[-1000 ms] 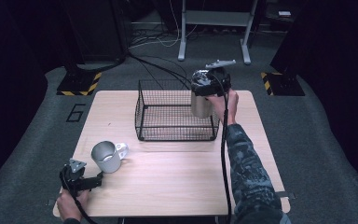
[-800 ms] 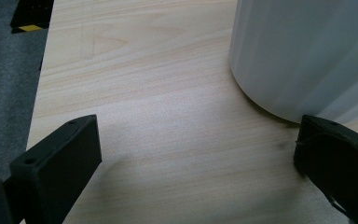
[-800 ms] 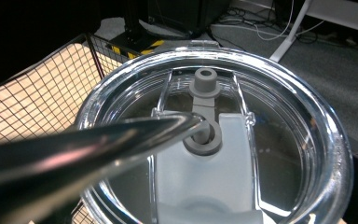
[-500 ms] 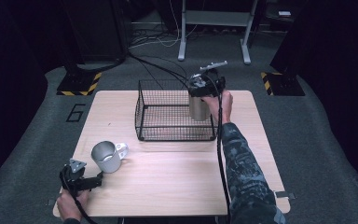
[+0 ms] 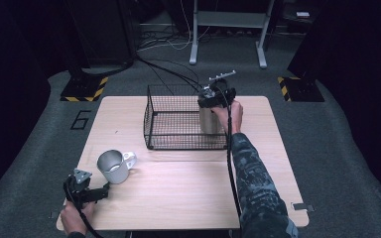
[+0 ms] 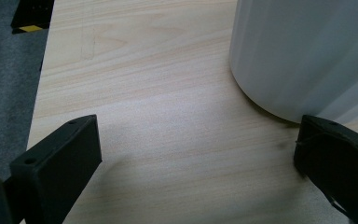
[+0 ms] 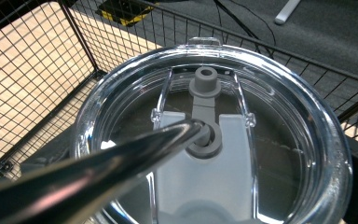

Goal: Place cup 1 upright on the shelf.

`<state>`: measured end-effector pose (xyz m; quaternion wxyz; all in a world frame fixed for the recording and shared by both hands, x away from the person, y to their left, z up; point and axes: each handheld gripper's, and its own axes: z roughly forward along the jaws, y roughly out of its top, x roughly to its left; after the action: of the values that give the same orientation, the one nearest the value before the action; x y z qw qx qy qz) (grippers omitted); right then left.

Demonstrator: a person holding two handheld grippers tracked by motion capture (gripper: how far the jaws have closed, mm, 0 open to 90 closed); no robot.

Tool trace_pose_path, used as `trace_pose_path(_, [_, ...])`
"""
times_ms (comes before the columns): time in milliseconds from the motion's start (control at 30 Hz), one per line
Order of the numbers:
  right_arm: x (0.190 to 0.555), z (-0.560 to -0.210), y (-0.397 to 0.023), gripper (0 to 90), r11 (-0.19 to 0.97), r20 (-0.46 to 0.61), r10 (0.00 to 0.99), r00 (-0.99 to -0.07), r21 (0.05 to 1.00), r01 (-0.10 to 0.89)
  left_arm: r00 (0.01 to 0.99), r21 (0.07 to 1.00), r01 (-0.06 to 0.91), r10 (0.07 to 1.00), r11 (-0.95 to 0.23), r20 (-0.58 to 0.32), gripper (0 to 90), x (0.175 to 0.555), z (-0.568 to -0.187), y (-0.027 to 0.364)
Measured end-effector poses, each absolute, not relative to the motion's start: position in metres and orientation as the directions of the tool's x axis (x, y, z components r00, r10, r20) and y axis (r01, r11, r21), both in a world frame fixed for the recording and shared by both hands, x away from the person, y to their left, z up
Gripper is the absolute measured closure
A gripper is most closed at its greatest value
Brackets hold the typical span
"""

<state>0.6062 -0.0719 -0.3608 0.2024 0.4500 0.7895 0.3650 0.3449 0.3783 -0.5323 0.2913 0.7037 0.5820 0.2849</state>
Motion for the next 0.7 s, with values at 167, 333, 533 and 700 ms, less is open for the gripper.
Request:
trace_pose_path(167, [0.608, -0.365, -0.068, 3.2, 0.332, 0.015, 0.86, -0.511, 0.743, 0.581, 0.162, 0.739, 0.656, 0.985, -0.153, 0.06, 0.5, 0.345, -0.532, 0.379])
trace_pose_path(333, [0.608, -0.371, -0.064, 3.1, 0.341, 0.015, 0.857, -0.515, 0.732, 0.59, 0.163, 0.738, 0.657, 0.985, -0.156, 0.063, 0.5, 0.345, -0.532, 0.379])
trace_pose_path(533, [0.609, -0.38, -0.061, 3.0, 0.363, 0.005, 0.851, -0.525, 0.716, 0.596, 0.164, 0.738, 0.656, 0.984, -0.158, 0.065, 0.5, 0.345, -0.532, 0.379])
trace_pose_path(700, [0.609, -0.384, -0.06, 3.0, 0.375, 0.004, 0.848, -0.531, 0.702, 0.605, 0.162, 0.743, 0.65, 0.984, -0.16, 0.071, 0.5, 0.345, -0.532, 0.378])
